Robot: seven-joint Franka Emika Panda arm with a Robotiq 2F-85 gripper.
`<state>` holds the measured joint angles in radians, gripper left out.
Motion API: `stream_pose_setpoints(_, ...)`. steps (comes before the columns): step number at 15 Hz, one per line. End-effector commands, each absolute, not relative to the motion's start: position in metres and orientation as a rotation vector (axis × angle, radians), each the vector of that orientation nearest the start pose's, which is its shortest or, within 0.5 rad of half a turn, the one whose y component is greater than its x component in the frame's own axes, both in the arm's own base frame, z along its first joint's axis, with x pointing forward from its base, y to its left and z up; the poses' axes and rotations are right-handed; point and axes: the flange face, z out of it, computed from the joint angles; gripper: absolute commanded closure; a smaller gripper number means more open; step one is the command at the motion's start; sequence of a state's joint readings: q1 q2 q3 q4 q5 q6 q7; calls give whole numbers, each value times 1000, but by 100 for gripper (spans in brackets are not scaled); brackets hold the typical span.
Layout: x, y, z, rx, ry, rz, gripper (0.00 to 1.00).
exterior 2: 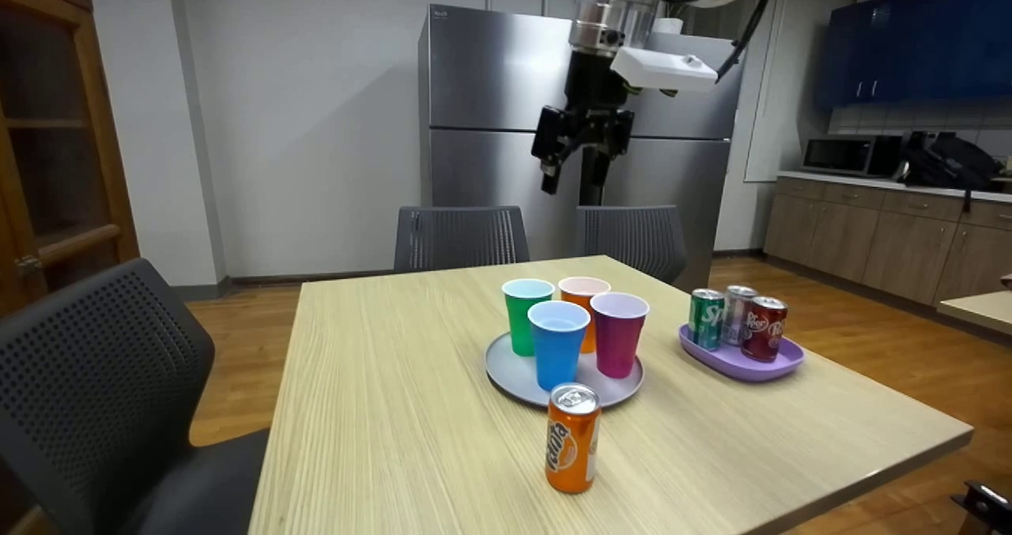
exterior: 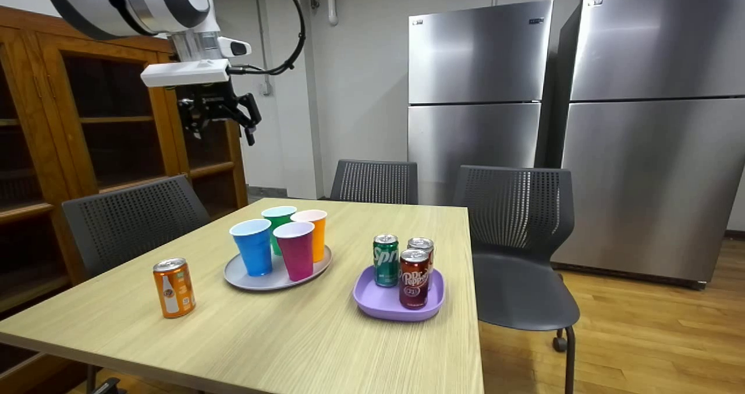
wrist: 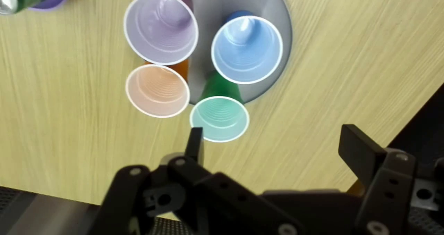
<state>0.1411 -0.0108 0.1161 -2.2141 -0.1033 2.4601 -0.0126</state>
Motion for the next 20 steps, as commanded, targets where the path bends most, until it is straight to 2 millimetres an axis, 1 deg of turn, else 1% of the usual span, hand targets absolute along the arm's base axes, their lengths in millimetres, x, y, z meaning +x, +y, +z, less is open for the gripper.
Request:
stream_pose_setpoints(1, 529, 192, 407, -3045, -800, -363, 0)
stream_pose_setpoints(4, 519, 231, 397, -2978, -1017, -325, 0)
stream_pose_setpoints(6, 511, 251, 388, -2927, -1141, -295, 0)
stream_pose_setpoints(9, 504, 266, 372, -2865, -1276, -247, 0)
stream_pose_setpoints(11, 501, 269, 362, -2836, -1334, -212, 0)
stream_pose_setpoints(14, 501, 268, 349, -2821, -1375, -166, 0)
stream_pose_setpoints(20, 499, 263, 319, -2821, -1379, -102, 0)
